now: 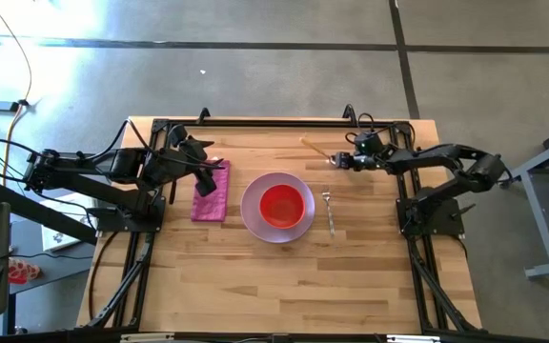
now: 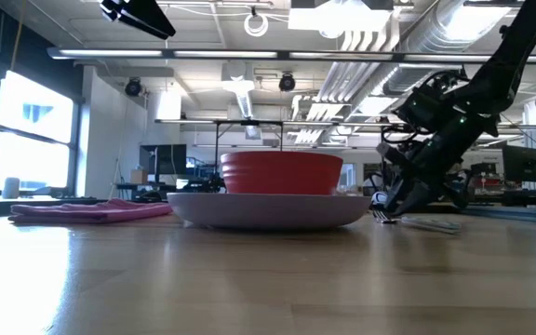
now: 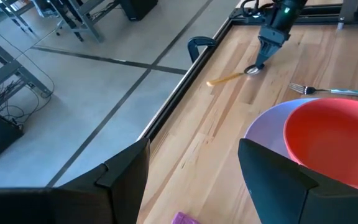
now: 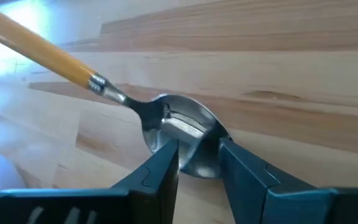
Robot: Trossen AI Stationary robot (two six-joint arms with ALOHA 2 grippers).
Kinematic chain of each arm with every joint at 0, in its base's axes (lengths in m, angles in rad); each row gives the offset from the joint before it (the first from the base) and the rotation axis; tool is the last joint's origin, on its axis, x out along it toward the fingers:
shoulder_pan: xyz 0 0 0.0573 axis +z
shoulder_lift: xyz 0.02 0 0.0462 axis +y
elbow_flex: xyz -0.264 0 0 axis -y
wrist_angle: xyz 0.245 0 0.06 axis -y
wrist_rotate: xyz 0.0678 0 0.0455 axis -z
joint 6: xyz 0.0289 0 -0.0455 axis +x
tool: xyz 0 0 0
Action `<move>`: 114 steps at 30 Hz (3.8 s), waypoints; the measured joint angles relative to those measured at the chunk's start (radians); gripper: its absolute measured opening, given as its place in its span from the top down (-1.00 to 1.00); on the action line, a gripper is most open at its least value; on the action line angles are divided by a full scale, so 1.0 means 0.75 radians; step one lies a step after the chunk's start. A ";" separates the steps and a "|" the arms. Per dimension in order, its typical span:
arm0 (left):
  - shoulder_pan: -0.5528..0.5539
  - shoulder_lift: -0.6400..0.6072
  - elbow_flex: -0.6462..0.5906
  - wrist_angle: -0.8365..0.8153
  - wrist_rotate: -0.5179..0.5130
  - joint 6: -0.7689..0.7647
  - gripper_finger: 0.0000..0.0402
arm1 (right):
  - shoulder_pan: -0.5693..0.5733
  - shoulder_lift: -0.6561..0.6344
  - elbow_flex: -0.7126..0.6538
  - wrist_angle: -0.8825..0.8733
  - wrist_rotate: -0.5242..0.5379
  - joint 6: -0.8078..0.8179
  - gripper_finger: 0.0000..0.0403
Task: Set table place
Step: Put the yellow spoon into the orange bowl
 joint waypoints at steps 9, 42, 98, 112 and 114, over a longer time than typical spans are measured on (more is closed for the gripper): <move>0.000 0.000 0.000 0.000 0.000 -0.001 -0.18 | -0.001 0.000 0.005 -0.009 -0.050 0.022 0.45; 0.001 0.000 0.000 -0.002 -0.010 0.000 -0.18 | 0.095 -0.213 0.005 -0.218 0.067 0.116 0.45; 0.053 0.020 -0.001 -0.106 0.136 0.015 -0.18 | 0.154 0.078 0.006 0.501 -0.003 0.210 1.00; 0.390 0.289 0.079 0.095 0.756 0.574 -0.18 | 0.506 -0.400 0.429 -0.382 0.033 -0.039 1.00; 0.405 0.316 0.149 0.031 0.748 0.650 -0.18 | 0.557 -0.423 0.546 -0.613 0.107 -0.079 1.00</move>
